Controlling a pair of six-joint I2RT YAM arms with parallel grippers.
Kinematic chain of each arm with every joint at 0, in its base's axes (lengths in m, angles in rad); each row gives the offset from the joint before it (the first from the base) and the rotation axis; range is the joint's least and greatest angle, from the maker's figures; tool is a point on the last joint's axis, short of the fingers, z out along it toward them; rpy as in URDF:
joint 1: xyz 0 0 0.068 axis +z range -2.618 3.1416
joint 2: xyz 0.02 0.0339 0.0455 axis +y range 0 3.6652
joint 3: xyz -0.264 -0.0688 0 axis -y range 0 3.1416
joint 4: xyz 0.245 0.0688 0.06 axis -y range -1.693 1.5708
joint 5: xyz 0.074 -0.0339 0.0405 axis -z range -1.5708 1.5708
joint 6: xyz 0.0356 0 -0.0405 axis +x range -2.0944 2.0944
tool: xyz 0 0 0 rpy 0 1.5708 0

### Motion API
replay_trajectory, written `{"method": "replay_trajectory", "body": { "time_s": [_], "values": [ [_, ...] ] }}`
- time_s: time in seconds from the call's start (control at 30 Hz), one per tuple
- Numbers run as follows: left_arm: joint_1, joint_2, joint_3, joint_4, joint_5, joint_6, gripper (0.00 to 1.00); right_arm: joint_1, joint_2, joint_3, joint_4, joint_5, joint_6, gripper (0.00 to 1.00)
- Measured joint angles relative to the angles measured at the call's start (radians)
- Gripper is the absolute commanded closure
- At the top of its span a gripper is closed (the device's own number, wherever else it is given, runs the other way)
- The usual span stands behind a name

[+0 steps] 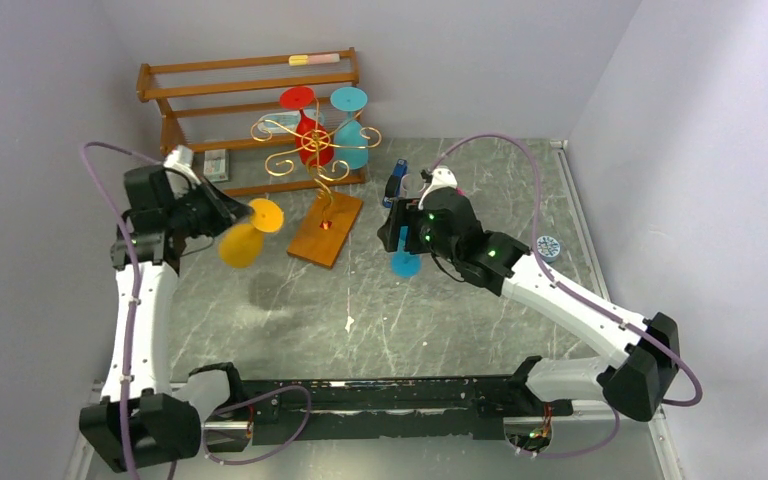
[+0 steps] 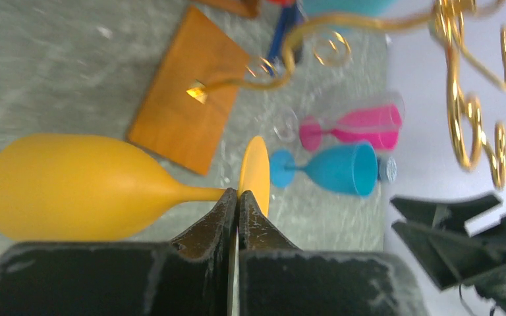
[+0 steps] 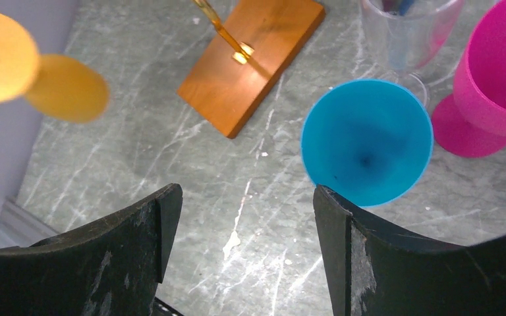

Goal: Take the wine glass off the wine glass rack
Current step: Place the wine glass at the center of the board.

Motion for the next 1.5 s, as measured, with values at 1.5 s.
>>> {"method": "replay_trajectory", "body": {
  "time_s": [1.5],
  "values": [
    [-0.565, -0.098, -0.276, 0.661, 0.332, -0.209, 0.95, -0.259, -0.064, -0.222, 0.681, -1.083, 0.241, 0.54]
  ]
}}
